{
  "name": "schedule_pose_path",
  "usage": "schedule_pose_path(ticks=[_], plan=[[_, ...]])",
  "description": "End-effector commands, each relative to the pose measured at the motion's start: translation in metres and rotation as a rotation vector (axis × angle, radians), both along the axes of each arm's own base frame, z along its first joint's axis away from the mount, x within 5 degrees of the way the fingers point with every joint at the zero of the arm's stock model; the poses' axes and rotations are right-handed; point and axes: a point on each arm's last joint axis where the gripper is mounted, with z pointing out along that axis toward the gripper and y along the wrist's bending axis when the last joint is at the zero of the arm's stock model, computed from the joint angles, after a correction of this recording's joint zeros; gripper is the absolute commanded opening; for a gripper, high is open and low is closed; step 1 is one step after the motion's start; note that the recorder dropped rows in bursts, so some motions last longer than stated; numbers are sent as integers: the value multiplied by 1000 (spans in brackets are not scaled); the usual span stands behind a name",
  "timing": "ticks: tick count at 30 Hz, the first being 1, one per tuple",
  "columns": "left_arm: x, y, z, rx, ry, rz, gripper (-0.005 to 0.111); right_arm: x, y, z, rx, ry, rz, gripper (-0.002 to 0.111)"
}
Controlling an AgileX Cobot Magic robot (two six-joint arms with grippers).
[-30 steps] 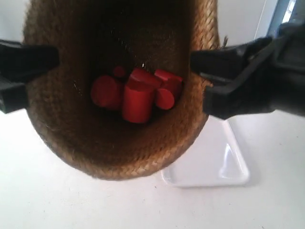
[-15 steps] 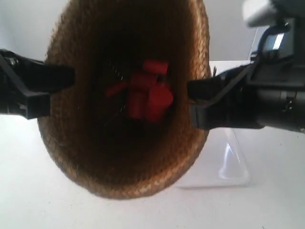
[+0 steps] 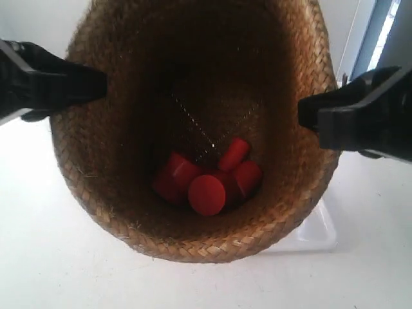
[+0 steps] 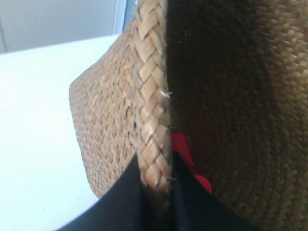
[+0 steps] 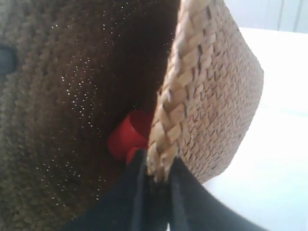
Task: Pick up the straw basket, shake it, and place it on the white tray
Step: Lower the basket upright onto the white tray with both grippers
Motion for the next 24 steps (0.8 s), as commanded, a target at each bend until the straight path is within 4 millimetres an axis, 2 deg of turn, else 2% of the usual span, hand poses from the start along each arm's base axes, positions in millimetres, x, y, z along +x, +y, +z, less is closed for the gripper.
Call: schedule_pose_path(ticks=[1,3,5,9,13,20,24], plan=[[33,-13,-6,37,216,50,0,18,-2,4,-140,33,-87,0],[50,-19,-2,111,317,74,0,28,-2,13,-215,8,-121,0],[60,-25,6,128,341,72,0,35,-3,19,-249,-8,-167,0],[75,-35,22,119,329,66,0,45,-9,26,-337,33,-240,0],[85,-41,27,104,336,70,0,57,-20,28,-431,102,-295,0],[95,-46,23,111,342,73,0,91,-41,34,-471,128,-377,0],[101,-50,14,125,375,75,0,118,-48,22,-419,274,-294,0]])
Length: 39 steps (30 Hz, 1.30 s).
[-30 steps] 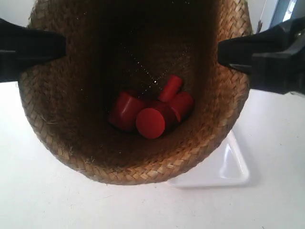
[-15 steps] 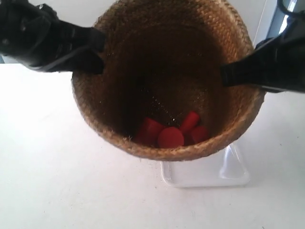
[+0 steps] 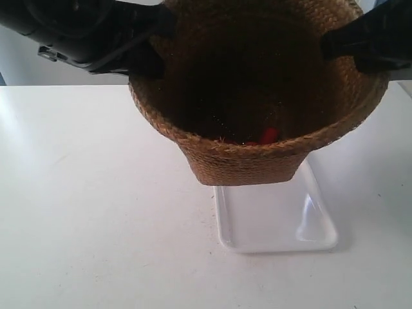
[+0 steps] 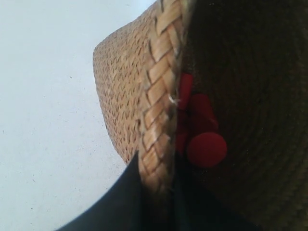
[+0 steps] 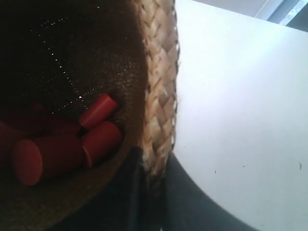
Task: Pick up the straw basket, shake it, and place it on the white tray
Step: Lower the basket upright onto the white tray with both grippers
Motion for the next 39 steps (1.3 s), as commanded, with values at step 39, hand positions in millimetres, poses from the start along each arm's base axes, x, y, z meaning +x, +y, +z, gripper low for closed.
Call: schedule_pose_path(ticks=[39], plan=[[27,-48,-37,116,134,-15,0,58,-49,-28,-8,346,165,0]])
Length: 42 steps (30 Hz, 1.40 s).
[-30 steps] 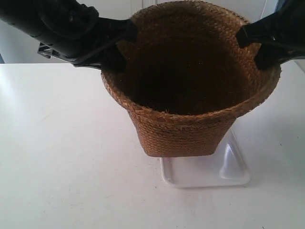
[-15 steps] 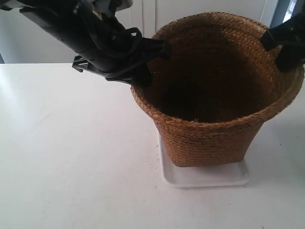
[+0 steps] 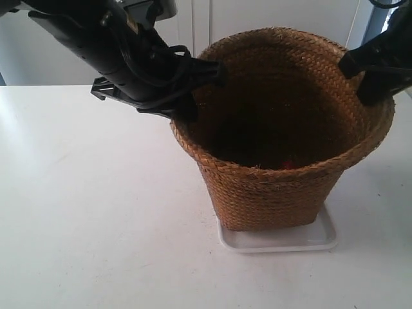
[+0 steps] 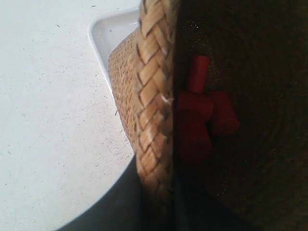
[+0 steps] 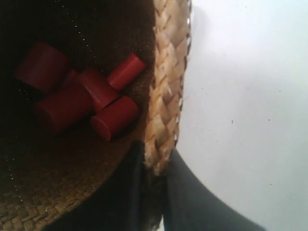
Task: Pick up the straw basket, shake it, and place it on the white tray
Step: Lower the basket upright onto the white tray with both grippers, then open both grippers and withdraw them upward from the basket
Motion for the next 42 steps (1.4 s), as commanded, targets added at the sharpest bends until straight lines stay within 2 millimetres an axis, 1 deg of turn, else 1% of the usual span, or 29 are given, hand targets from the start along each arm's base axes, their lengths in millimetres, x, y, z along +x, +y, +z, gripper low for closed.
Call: schedule_pose_path(ticks=[1,6,8,9,10,11,12,13,14,16,18,21,24,27,32,38,39,42], plan=[[0,1,6,34,-53,-40,0,1,-5,3,-42,-21,28,0],[0,1,5,47,-67,-65,0,1,-5,3,-46,-22,36,0],[2,-3,4,23,-68,-73,0,1,-5,3,-46,-22,35,1],[2,-5,3,12,-64,-83,0,1,-5,3,-46,-22,35,3],[3,-7,0,5,-56,-92,3,1,-5,3,-46,-22,35,9],[3,-7,0,7,-54,-92,7,1,-5,3,-45,-22,34,14],[4,-8,-3,14,-46,-93,15,1,-5,3,-41,-21,25,23],[5,-8,-4,15,-44,-93,24,1,-5,3,-37,-20,15,29],[5,-8,-4,16,-43,-93,35,1,-5,3,-37,-20,11,36],[5,-8,-4,14,-46,-92,47,1,-5,3,-37,-20,11,45],[6,-8,-3,10,-57,-91,56,1,-5,3,-37,-20,11,50],[7,-8,-2,4,-75,-87,63,1,-6,3,-42,-20,10,51],[8,-7,1,19,-92,-89,65,0,-8,4,-71,-24,8,51],[8,-1,7,79,-120,-96,65,-7,-11,12,-105,-53,4,51],[1,13,24,144,-203,-73,65,-32,-12,37,-119,-146,-3,51],[-15,31,54,150,-314,-39,64,-57,-10,62,-95,-276,-6,51],[-22,38,63,166,-345,-33,64,-65,-10,68,-86,-302,-6,50],[-30,49,71,232,-366,-39,64,-76,-9,75,-76,-337,-5,46]])
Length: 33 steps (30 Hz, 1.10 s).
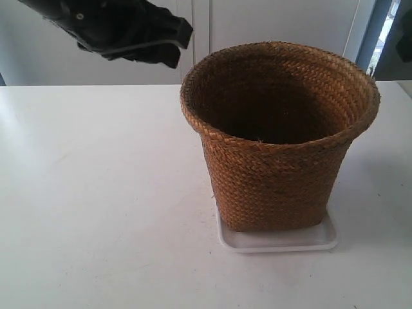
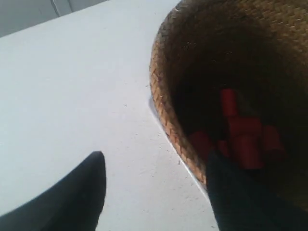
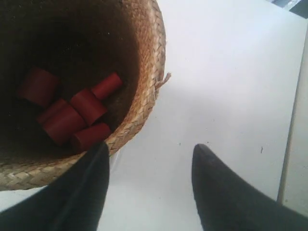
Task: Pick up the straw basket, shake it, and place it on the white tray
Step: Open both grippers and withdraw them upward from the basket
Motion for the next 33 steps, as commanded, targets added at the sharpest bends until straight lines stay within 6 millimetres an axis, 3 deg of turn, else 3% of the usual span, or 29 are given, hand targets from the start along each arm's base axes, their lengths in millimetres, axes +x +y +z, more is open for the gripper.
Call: schedule_pose_path(ticks=[1,3,5,8,9,12,18,23,26,29,33], plan=[[-17,19,16,93,-35,6,64,-18,2,15,33,-75,12,42],[-24,24,19,163,-37,-35,62,-23,4,19,55,-91,20,36],[-36,33,23,232,-25,-80,46,-32,9,24,113,-119,43,26],[-57,52,29,263,-68,-72,5,-38,19,30,221,-142,86,10],[-60,56,29,272,-87,-67,0,-39,21,30,238,-141,103,8],[-83,72,26,272,-135,-77,0,-44,28,30,259,-118,204,1],[-126,103,31,265,-216,-72,0,-46,37,37,301,-178,309,0],[-157,124,65,132,-509,-48,0,-55,32,75,332,-580,234,0],[-160,121,84,-38,-684,-37,0,-60,32,89,392,-703,210,0],[-153,111,91,-209,-763,-36,0,-62,37,89,472,-675,238,0],[-139,107,82,-44,-783,-32,0,-72,31,84,271,-659,261,0]])
